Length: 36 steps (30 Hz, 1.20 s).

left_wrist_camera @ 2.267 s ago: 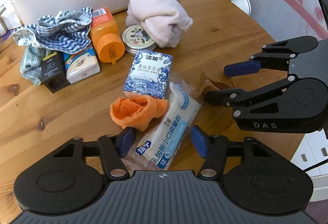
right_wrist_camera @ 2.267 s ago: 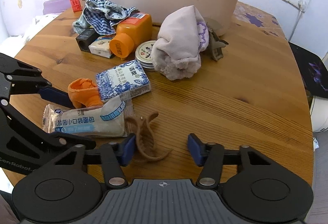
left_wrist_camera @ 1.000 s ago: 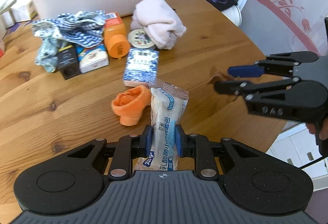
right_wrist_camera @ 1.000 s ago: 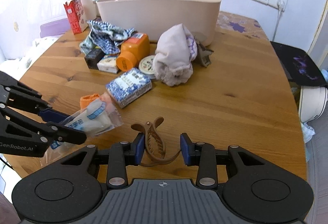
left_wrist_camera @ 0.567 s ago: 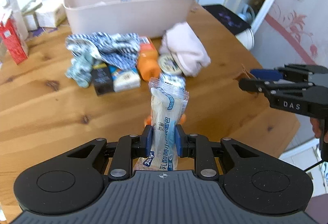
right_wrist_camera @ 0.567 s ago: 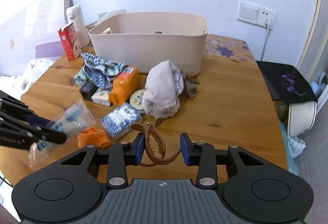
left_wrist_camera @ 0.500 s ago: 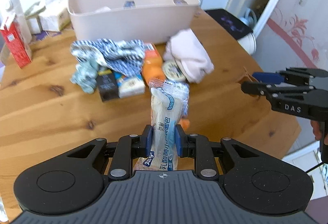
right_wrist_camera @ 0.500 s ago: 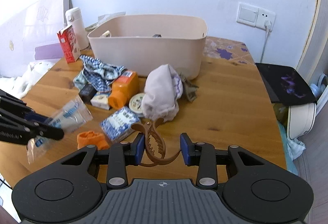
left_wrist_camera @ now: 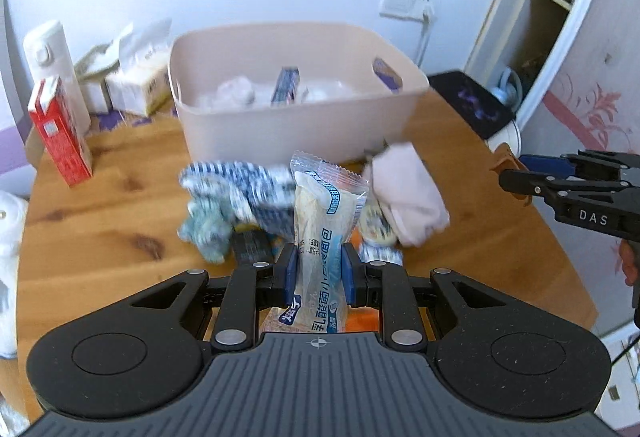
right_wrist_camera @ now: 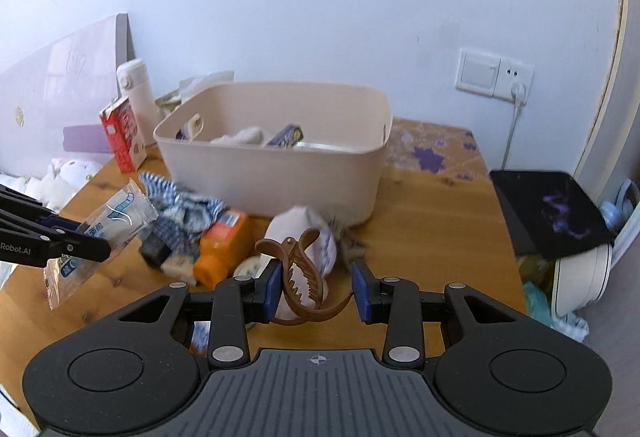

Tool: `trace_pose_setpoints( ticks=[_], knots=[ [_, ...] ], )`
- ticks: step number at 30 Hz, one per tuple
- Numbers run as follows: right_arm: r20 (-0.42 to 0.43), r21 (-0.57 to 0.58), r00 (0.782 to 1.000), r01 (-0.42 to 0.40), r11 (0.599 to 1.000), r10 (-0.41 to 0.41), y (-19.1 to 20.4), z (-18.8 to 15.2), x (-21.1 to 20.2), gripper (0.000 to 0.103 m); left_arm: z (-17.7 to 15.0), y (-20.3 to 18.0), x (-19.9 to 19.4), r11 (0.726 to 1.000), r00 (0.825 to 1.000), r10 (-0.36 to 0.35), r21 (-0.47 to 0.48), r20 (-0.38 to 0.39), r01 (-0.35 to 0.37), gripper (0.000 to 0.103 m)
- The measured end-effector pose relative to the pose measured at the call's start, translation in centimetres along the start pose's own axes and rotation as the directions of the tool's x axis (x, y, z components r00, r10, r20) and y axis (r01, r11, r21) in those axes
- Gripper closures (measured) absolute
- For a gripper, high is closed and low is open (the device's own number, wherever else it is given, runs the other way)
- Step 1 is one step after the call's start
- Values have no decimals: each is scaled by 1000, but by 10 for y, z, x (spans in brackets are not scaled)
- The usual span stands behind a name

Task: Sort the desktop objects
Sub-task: 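Carry the bread bag and hair clip up over the beige basket with both grippers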

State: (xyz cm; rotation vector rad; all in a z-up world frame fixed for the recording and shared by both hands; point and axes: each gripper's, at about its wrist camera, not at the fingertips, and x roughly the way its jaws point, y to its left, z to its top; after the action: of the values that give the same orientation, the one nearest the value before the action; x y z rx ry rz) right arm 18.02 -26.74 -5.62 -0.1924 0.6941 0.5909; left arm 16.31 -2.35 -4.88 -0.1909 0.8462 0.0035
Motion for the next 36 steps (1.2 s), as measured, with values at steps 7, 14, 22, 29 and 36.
trace_pose_setpoints(
  ticks=[7, 14, 22, 29, 36],
  knots=[
    [49, 0, 999, 6, 1000, -6, -14, 28, 9, 68, 40, 8, 3, 1000, 997, 23, -2, 71, -22, 80],
    [81, -9, 997, -2, 1000, 3, -26, 55, 27, 68, 74, 15, 12, 999, 992, 48, -4, 116, -48, 80],
    [108, -41, 994, -16, 999, 20, -34, 85, 55, 68, 109, 23, 31, 995, 984, 100, -26, 145, -97, 80],
    [128, -98, 991, -28, 995, 40, -31, 119, 85, 68, 138, 24, 52, 991, 979, 129, -43, 156, -123, 80],
    [116, -164, 992, -37, 986, 57, -19, 140, 114, 68, 154, 19, 84, 982, 973, 187, -11, 139, -187, 80]
  ],
)
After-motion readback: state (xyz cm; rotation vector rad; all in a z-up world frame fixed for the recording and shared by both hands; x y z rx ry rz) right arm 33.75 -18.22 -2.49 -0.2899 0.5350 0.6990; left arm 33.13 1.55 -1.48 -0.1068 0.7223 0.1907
